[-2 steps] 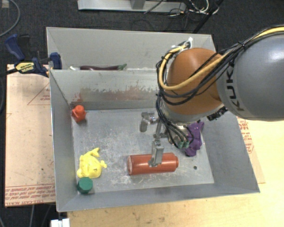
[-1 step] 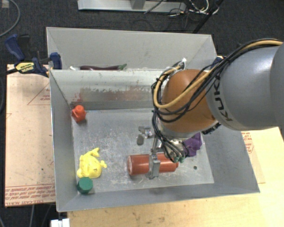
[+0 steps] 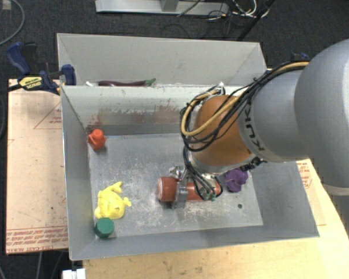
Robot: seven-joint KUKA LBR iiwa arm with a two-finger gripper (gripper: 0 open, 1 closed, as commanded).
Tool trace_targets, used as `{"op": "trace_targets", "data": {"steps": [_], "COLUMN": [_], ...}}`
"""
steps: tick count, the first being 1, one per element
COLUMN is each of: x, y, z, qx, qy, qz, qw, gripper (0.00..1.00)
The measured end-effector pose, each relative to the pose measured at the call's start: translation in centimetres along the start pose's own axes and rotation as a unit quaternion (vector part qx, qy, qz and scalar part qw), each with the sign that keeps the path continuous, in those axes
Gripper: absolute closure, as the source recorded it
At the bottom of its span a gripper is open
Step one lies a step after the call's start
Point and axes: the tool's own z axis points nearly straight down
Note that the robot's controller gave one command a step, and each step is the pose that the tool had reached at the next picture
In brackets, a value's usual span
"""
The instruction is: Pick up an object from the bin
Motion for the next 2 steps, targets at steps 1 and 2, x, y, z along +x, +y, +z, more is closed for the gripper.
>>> {"op": "trace_targets", "data": {"steps": [1,2], "x": [0.0,-1.1], "y": [0.0,-1.7], "z": [0.0,-9.9], "qx": [0.0,-0.001], "qy": [0.0,-0.0011], "qz": [0.0,-0.002], "qw": [1.0,1.0], "gripper": [1.0,1.0]}}
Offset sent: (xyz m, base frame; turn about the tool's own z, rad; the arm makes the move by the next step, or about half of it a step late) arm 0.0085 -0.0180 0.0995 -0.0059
